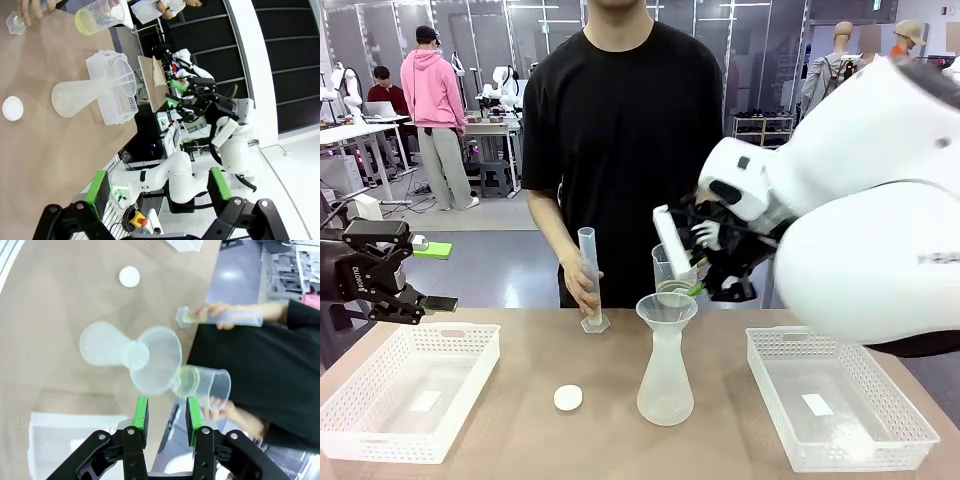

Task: Prepare the solutions needed for the experiment.
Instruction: Once the solution is in the Big flask , pick up the Plastic Funnel and place it back into the right Organizing basket.

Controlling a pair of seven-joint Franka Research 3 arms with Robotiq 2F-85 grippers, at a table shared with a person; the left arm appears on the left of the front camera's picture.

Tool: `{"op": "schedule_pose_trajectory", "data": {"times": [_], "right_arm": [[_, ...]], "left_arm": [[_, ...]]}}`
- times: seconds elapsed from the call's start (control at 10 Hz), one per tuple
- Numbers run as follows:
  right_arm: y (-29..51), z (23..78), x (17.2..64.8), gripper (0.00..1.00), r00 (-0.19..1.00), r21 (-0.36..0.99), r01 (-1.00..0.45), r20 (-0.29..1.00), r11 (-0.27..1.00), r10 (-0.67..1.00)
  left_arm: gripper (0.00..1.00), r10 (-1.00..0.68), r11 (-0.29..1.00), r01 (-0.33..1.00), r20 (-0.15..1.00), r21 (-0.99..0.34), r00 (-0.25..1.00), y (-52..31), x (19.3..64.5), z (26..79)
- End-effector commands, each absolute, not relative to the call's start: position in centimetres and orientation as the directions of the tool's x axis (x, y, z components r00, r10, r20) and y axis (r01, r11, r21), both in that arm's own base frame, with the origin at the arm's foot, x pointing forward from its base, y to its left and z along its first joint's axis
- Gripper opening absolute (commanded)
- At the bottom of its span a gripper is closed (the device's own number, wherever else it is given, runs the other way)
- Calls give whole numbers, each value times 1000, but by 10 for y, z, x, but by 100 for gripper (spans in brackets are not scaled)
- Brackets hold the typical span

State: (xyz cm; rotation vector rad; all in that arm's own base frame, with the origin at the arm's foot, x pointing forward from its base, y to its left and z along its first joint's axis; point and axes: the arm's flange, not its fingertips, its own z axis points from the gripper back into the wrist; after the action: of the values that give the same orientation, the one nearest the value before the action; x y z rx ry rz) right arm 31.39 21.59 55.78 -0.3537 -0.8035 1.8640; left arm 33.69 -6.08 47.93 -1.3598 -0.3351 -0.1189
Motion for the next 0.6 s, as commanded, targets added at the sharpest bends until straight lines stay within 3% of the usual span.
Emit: {"op": "schedule_pose_trajectory", "data": {"times": [0.0, 0.3, 0.5], "right_arm": [[179, 569, 281, 40, -288, -592, -781, 55, -201, 956], [112, 574, 261, 40, 28, -401, -916, -35, 12, 999], [99, 574, 252, 40, 129, -367, -922, 11, 124, 992]], "left_arm": [[100, 119, 186, 279, 303, -942, 946, -63, 338, 481], [100, 119, 186, 279, 303, -942, 946, -63, 338, 481], [100, 119, 186, 279, 303, -942, 946, -63, 338, 481]]}}
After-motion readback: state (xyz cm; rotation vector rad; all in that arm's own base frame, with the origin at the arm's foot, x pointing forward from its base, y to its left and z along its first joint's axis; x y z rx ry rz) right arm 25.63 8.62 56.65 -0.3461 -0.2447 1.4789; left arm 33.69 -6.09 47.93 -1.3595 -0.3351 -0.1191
